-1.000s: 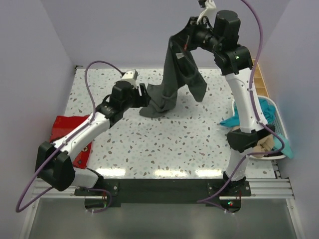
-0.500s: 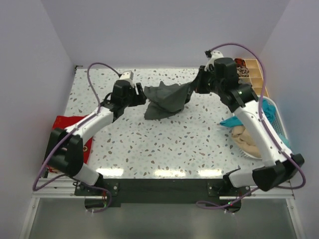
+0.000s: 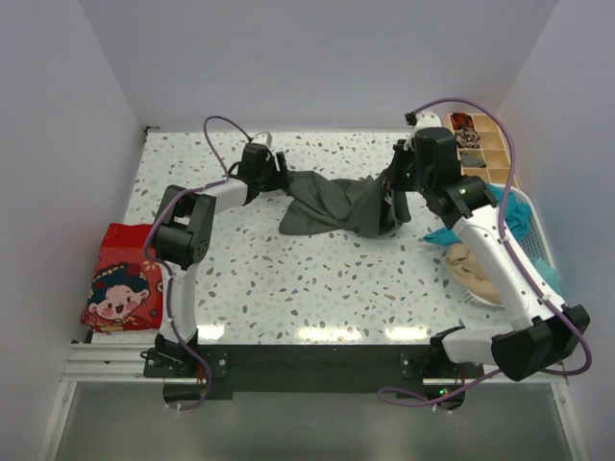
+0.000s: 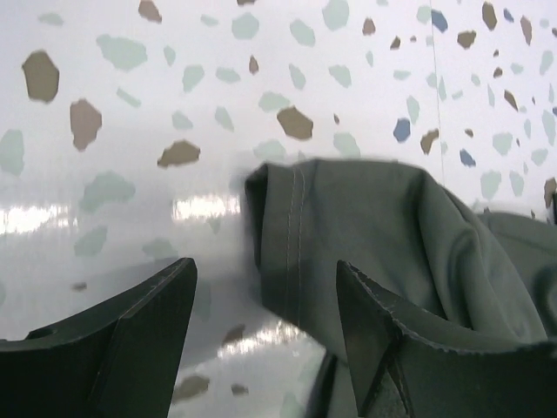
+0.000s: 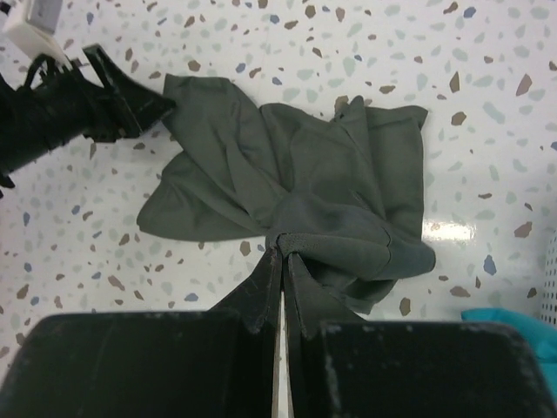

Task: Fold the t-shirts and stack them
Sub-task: Flatten out the tshirt

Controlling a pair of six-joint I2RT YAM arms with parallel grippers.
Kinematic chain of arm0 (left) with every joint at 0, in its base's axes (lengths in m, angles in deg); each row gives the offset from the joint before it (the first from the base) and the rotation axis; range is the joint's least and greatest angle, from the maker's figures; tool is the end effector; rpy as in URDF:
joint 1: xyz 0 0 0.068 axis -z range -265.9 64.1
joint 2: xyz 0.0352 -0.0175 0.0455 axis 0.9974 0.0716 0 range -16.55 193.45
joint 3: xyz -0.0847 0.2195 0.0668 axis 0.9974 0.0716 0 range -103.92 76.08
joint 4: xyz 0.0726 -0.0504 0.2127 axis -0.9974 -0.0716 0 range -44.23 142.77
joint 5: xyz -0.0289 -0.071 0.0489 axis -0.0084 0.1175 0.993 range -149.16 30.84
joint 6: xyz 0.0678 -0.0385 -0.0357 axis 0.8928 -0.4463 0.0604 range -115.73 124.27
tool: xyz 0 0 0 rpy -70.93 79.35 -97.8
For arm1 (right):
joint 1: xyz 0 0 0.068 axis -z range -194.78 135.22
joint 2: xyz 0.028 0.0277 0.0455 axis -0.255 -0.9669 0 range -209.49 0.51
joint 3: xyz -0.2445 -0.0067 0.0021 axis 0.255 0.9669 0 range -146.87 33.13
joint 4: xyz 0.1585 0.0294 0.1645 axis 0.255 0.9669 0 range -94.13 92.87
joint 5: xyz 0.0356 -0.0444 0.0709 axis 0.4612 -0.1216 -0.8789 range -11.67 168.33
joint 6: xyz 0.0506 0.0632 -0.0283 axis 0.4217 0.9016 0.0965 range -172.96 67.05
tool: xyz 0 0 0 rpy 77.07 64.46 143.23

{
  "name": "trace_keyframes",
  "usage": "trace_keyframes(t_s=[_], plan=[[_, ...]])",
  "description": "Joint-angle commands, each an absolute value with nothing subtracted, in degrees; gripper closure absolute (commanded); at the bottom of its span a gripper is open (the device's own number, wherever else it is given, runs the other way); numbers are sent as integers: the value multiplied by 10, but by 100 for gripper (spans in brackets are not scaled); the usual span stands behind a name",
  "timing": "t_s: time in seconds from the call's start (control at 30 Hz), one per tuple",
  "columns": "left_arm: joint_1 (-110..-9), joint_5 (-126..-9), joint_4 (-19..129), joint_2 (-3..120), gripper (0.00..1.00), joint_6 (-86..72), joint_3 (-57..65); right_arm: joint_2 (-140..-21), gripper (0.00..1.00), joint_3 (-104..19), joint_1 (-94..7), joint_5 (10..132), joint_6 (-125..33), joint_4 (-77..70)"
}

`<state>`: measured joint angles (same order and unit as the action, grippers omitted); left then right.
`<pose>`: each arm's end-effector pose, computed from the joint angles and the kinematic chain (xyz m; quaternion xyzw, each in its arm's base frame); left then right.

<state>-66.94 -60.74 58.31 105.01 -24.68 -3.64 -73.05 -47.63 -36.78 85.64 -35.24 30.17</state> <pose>0.4352 -0.1517 0.1286 -0.0714 0.8892 -0.1946 0.4078 0.2710 0.0992 0.3567 0.0014 0.8520 0.1257 0.5082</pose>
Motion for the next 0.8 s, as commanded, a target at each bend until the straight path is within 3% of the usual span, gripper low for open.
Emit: trace_keyframes(t_s=[0.0, 0.17, 0.27, 0.4, 0.47, 0.67, 0.77], plan=[[-681, -649, 650, 1096, 30, -238, -121, -732, 100, -471, -367, 843, -365, 278], [-681, -683, 660, 1137, 34, -243, -162, -745, 100, -471, -367, 834, -363, 278], [-681, -697, 654, 1154, 52, -246, -173, -751, 100, -475, -367, 831, -363, 279], [-681, -708, 642, 1166, 88, -244, -173, -752, 100, -479, -367, 836, -363, 279], [-681, -711, 637, 1164, 100, -240, -166, -753, 100, -482, -365, 840, -364, 279], [-683, -702, 625, 1097, 100, -216, -123, -746, 100, -485, -360, 868, -373, 282], [-684, -684, 604, 1001, 100, -194, -100, -733, 100, -496, -359, 902, -386, 288]])
